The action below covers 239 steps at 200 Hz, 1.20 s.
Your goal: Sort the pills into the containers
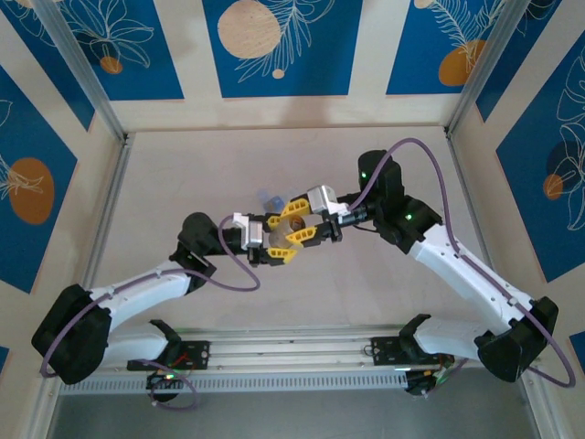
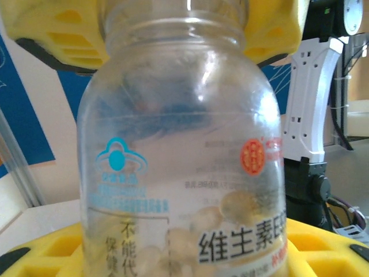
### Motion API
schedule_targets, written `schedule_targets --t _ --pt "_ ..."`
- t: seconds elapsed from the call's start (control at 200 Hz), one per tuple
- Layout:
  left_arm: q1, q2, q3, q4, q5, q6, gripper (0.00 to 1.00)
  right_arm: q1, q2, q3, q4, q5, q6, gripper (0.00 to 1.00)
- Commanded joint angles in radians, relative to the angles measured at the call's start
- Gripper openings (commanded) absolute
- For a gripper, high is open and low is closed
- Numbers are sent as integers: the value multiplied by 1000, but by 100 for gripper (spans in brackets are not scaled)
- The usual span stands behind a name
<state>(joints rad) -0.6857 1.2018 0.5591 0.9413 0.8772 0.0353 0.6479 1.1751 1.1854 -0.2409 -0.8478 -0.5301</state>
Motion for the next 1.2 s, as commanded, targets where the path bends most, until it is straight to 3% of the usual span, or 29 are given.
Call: schedule_targets --t 0.0,0.175,0.345,0.57,0.635,0.7,0.88,1.04,1.19 --pt "-14 -2 65 8 49 5 0 9 37 52 -225 -71 -110 0" --pt "-14 -7 121 -91 105 24 0 8 79 128 -530 -88 -396 0" --pt "-13 -9 206 -303 161 102 0 -3 106 177 -707 -33 -558 0" --pt "-8 7 239 -325 189 119 0 -36 134 185 -764 -79 -640 0" --pt "-10 10 244 -307 175 114 0 -32 149 180 -720 -86 -599 0" --pt "-10 11 244 -272 129 97 0 -19 156 163 -659 -74 -537 14" --pt "-8 0 224 -184 -45 115 0 -17 152 47 -413 -140 -285 14" --pt "-9 -17 229 -220 -196 171 0 -1 168 -2 -307 73 -14 17" --pt "-10 -31 221 -220 -316 204 0 -5 152 -61 -230 242 130 18"
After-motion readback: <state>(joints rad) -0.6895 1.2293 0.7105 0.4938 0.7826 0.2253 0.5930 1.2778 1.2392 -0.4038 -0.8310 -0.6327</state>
